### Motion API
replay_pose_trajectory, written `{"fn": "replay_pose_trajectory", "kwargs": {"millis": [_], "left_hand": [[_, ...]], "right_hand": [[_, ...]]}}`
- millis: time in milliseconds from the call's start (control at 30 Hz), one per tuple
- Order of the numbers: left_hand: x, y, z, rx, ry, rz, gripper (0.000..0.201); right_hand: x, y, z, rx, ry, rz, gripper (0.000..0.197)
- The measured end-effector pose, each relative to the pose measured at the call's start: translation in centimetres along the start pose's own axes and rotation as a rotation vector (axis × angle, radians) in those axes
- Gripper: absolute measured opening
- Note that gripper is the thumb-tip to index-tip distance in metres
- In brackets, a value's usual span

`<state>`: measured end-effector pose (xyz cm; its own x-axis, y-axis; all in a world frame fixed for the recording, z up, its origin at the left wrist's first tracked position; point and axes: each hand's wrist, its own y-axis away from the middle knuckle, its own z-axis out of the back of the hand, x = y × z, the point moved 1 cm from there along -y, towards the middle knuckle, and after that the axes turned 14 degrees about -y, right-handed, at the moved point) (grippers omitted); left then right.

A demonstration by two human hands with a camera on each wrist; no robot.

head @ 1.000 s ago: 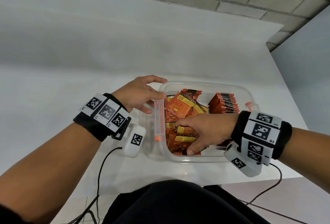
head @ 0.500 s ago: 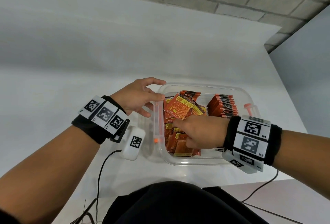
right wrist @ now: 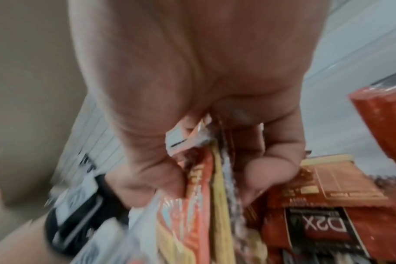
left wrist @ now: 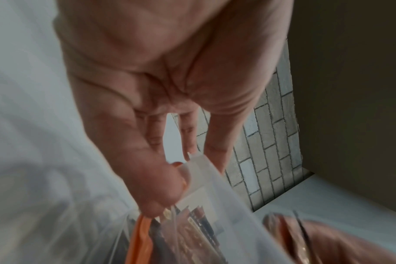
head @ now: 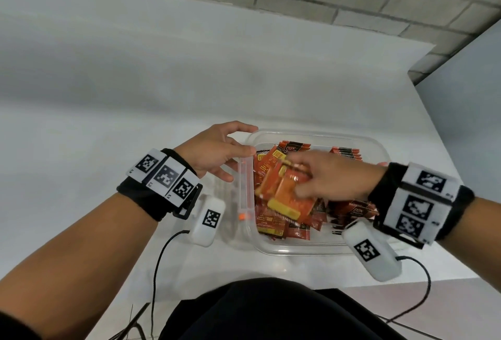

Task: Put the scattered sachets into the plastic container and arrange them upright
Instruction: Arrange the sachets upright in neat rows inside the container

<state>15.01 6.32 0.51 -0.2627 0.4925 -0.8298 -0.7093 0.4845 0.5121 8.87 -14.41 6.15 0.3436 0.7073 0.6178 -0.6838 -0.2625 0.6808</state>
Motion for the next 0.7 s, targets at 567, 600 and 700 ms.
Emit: {"fn": "replay_pose_trajectory", "kwargs": {"millis": [567, 600, 700], "left_hand": [[0.1, 0.2, -0.3, -0.021, 0.019, -0.006, 0.039], [0.1, 0.2, -0.3, -0.022, 0.023, -0.008, 0.039], [0.0, 0.3, -0.3, -0.025, 0.022, -0.012, 0.039]], "right_hand": [[0.5, -1.7, -0.2, -0.289, -0.074, 0.006, 0.047], [0.4, -1.6, -0.2, -0.292, -0.1, 0.012, 0.051], [0.2, -1.7, 0.0, -0.281, -0.21, 0.026, 0.064]]}}
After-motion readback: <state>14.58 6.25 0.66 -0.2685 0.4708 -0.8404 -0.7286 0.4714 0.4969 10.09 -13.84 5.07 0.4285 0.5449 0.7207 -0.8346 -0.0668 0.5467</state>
